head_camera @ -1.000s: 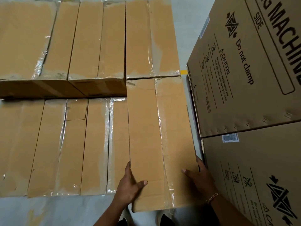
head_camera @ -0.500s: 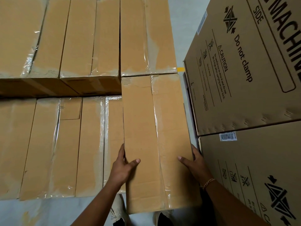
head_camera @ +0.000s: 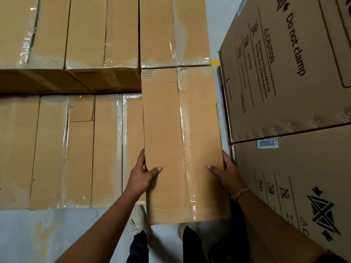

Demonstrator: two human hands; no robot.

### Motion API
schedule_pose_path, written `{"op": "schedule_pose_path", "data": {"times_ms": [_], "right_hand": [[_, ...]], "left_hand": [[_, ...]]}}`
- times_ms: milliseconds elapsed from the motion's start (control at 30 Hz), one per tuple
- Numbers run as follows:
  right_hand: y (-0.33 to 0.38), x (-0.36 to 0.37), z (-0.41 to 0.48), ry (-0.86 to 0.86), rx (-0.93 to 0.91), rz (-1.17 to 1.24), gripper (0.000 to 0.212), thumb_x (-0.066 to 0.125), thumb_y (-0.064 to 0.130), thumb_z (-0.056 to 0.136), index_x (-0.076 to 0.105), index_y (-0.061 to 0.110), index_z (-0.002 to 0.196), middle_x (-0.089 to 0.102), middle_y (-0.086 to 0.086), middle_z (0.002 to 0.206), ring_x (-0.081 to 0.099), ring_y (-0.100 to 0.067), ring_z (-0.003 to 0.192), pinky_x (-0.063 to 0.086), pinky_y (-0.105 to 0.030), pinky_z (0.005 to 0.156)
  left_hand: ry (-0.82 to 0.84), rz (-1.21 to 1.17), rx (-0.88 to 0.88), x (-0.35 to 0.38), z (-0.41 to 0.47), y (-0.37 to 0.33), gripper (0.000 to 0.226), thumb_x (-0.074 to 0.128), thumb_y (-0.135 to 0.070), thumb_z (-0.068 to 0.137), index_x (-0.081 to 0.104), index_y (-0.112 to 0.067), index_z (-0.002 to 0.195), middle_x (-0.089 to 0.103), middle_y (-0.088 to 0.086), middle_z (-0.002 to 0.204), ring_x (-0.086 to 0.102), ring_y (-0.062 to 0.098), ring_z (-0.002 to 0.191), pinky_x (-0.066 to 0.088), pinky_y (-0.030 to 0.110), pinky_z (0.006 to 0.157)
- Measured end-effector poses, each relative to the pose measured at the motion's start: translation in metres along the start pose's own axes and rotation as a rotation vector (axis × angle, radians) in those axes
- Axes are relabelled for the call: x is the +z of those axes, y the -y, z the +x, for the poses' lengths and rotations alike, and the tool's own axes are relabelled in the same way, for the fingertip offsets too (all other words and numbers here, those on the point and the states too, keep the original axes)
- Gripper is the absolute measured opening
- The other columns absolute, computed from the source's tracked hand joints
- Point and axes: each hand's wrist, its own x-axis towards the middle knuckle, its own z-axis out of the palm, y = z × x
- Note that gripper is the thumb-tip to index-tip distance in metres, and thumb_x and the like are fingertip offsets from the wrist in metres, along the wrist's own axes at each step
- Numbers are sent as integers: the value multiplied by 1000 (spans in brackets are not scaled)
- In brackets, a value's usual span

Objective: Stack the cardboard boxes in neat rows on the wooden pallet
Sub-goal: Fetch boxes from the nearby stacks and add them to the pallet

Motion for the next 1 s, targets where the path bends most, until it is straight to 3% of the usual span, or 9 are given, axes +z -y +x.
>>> {"op": "schedule_pose_path", "data": {"times_ms": [67, 167, 333, 500, 633, 700, 833, 933, 1000], "right_hand": [[5, -1, -2, 10, 2, -21, 84, 84, 34, 82, 40, 24, 153, 57, 0, 143, 57, -22, 128, 49, -46, 109], [18, -1, -10, 5, -17, -45, 108, 83, 60, 67, 33, 26, 156, 50, -1, 151, 51, -24, 135, 46, -50, 111], [50, -6, -40, -14, -42, -108, 98, 79, 44, 85, 20, 26, 161, 34, -4, 163, 36, -29, 146, 38, -51, 116], [95, -13, -92, 15, -140, -304, 94, 75, 53, 85, 24, 28, 160, 33, -1, 162, 41, -25, 143, 43, -45, 112], [135, -8, -136, 92, -271, -461, 90, 73, 53, 87, 27, 26, 159, 31, 0, 164, 37, -21, 147, 32, -32, 117], [156, 3, -158, 136, -343, -554, 86, 71, 51, 90, 27, 25, 160, 31, 3, 164, 33, -18, 148, 27, -24, 112], [199, 38, -203, 229, -443, -608, 84, 69, 54, 90, 27, 29, 159, 30, 4, 164, 33, -18, 148, 30, -32, 116], [231, 81, -234, 283, -526, -660, 83, 67, 53, 92, 27, 28, 160, 29, 3, 165, 32, -19, 149, 29, -30, 114], [252, 117, -257, 312, -572, -687, 81, 66, 51, 93, 26, 27, 160, 29, 2, 165, 32, -20, 149, 28, -29, 114]], "left_hand": [[-8, 14, -3, -1, -3, -2, 88, 78, -31, 90, 26, -37, 161, 56, -8, 145, 54, 14, 121, 44, 35, 106], [-23, 29, -25, -4, -10, -7, 87, 78, -34, 90, 27, -35, 161, 51, 1, 153, 55, 25, 133, 45, 38, 107], [5, 52, -26, -25, -40, -26, 86, 73, -35, 94, 22, -31, 163, 44, 4, 160, 56, 28, 134, 43, 35, 102], [-12, 139, 52, -62, -95, -57, 84, 72, -40, 95, 23, -31, 163, 41, 5, 162, 48, 30, 141, 42, 41, 111], [-97, 201, 137, -102, -148, -75, 83, 70, -45, 95, 25, -29, 163, 39, 3, 163, 42, 24, 146, 39, 39, 114], [-138, 201, 160, -125, -174, -75, 82, 69, -46, 95, 26, -29, 163, 36, 0, 164, 39, 22, 148, 37, 39, 116], [-218, 159, 148, -179, -226, -59, 81, 70, -50, 94, 28, -32, 161, 37, -1, 164, 42, 23, 146, 39, 39, 114], [-298, 92, 125, -230, -264, -39, 90, 69, -63, 84, 32, -32, 160, 39, 0, 163, 42, 23, 146, 39, 40, 115], [-359, 32, 117, -265, -290, -18, 84, 72, -55, 89, 33, -31, 159, 40, 1, 162, 42, 23, 146, 38, 39, 116]]}}
